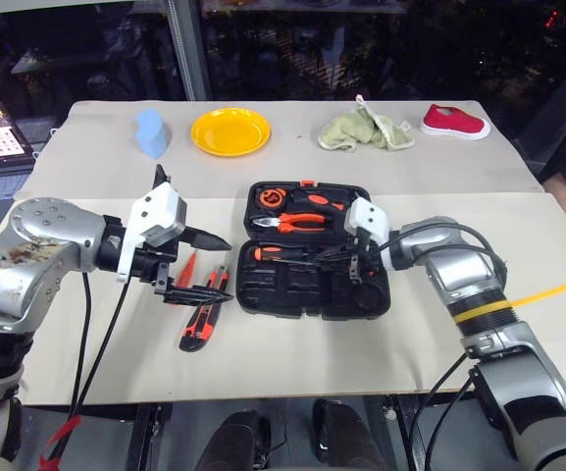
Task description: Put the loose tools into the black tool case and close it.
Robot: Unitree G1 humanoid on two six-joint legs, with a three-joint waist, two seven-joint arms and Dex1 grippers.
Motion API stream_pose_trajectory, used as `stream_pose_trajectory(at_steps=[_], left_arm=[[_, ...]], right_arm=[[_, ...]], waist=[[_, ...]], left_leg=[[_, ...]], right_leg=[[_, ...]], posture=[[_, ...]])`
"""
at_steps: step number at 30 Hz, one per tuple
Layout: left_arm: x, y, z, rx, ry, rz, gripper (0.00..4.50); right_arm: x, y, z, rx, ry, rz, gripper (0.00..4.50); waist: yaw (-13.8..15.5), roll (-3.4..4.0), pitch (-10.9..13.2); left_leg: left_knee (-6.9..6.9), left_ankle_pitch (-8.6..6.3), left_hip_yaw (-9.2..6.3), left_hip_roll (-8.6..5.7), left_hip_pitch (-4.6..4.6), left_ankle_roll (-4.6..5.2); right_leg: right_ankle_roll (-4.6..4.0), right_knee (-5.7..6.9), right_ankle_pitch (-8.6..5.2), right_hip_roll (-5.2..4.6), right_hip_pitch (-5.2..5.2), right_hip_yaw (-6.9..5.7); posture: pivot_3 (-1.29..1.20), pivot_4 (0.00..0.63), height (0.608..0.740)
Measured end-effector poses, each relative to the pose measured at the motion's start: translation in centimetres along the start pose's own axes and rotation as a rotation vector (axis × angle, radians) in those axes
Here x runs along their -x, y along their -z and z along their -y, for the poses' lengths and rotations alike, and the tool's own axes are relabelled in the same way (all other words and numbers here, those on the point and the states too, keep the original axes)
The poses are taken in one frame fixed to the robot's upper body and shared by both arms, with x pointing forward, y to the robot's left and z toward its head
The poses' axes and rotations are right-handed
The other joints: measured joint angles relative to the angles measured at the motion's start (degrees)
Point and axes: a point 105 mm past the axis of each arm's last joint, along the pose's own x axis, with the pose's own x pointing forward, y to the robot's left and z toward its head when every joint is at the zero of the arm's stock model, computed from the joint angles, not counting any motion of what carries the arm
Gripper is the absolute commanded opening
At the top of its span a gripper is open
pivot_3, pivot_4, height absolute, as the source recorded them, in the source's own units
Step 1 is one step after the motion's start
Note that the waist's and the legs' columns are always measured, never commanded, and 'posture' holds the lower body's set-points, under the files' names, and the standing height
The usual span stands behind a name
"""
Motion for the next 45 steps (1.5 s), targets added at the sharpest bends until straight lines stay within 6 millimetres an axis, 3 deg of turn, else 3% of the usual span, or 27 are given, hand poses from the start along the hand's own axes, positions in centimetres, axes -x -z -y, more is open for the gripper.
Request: stream_pose_trajectory(at_steps=[6, 12, 16, 19, 21, 24, 28, 34, 37, 40, 45], left_arm=[[-0.3, 0.1, -0.1, -0.001, 0.006, 0.000, 4.50], [-0.5, 0.1, -0.2, -0.008, 0.009, 0.008, 4.50], [-0.5, 0.1, -0.2, -0.020, 0.010, 0.012, 4.50], [-0.6, 0.2, -0.3, -0.018, 0.010, 0.010, 4.50], [-0.9, 0.3, -0.3, -0.017, 0.021, 0.012, 4.50], [-1.3, 0.5, -0.3, -0.005, 0.040, 0.014, 4.50], [-1.4, 0.5, -0.4, -0.001, 0.042, 0.027, 4.50], [-1.9, 0.3, -0.5, 0.016, 0.044, 0.065, 4.50], [-1.8, 0.3, -0.6, 0.038, 0.025, 0.073, 4.50], [-1.1, 0.7, -0.5, 0.089, -0.036, 0.091, 4.50], [2.4, 3.9, -0.2, 0.258, -0.236, 0.038, 4.50]], right_arm=[[-0.2, 0.6, 0.4, 0.015, 0.023, -0.024, 0.01], [-0.2, 0.7, 0.6, 0.003, 0.037, -0.019, 0.01], [0.0, 0.4, 0.3, -0.055, 0.032, 0.015, 0.01], [0.2, -0.8, -0.5, -0.103, 0.007, 0.086, 0.01], [1.7, -2.8, -0.5, -0.122, 0.032, 0.175, 0.01], [5.0, -5.2, -0.7, -0.115, 0.084, 0.263, 0.01], [8.5, -6.0, -2.3, -0.141, 0.125, 0.314, 0.01], [11.5, -5.8, -5.2, -0.180, 0.149, 0.335, 0.01], [12.2, -5.8, -6.1, -0.184, 0.152, 0.330, 0.70], [12.9, -6.5, -6.6, -0.190, 0.145, 0.359, 1.69], [13.2, -6.9, -6.2, -0.197, 0.168, 0.383, 3.38]], waist=[[0.0, -0.05, -0.1], [0.1, -0.11, -0.1], [0.1, -0.11, -0.1], [0.1, -0.08, -0.1], [0.1, -0.08, -0.1], [0.5, -0.08, -0.1], [0.9, -0.08, -0.1], [1.3, -0.10, -0.1], [1.2, -0.10, -0.1], [0.8, -0.10, -0.1], [0.4, -0.10, -0.1]], left_leg=[[-0.01, -0.01, -0.01, 0.00, 0.31, -0.01], [-0.03, -0.15, -0.09, 0.01, 1.06, -0.18], [-0.06, -0.25, -0.09, 0.01, 0.98, -0.35], [-0.06, -0.02, -0.08, 0.00, 0.44, -0.01], [0.02, 0.02, -0.06, -0.02, -0.12, -0.02], [-0.05, 0.01, -0.14, -0.01, -0.20, -0.02], [-0.08, -0.02, -0.13, 0.00, -0.20, 0.04], [-0.04, -0.01, -0.09, 0.03, -0.16, 0.02], [-0.02, 0.00, -0.03, 0.06, -0.12, 0.02], [-0.03, -0.01, -0.01, 0.09, -0.08, 0.03], [-0.08, -0.01, -0.01, 0.11, -0.07, 0.03]], right_leg=[[0.00, -0.02, 0.00, 0.00, 0.10, 0.00], [0.03, -0.15, -0.02, -0.01, 0.94, -0.04], [0.02, -0.12, -0.02, -0.01, 0.93, -0.02], [0.01, -0.05, -0.01, 0.00, 0.48, 0.01], [-0.01, 0.11, 0.01, -0.03, -0.15, 0.02], [-0.02, -0.02, 0.01, -0.04, -0.17, -0.07], [-0.01, -0.18, 0.01, -0.08, -0.11, -0.07], [-0.01, -0.12, 0.01, -0.21, -0.04, 0.01], [-0.01, -0.11, 0.01, -0.21, -0.02, 0.07], [-0.01, -0.10, 0.01, -0.19, -0.01, 0.10], [-0.02, -0.11, 0.01, -0.17, -0.05, 0.10]], posture=[[0.00, 0.150, 0.740], [0.00, 0.150, 0.740], [0.00, 0.150, 0.740], [0.00, 0.150, 0.740], [0.00, 0.150, 0.740], [0.00, 0.150, 0.740], [0.00, 0.150, 0.740], [0.00, 0.150, 0.740], [0.00, 0.150, 0.740], [0.00, 0.150, 0.740], [0.00, 0.150, 0.740]])
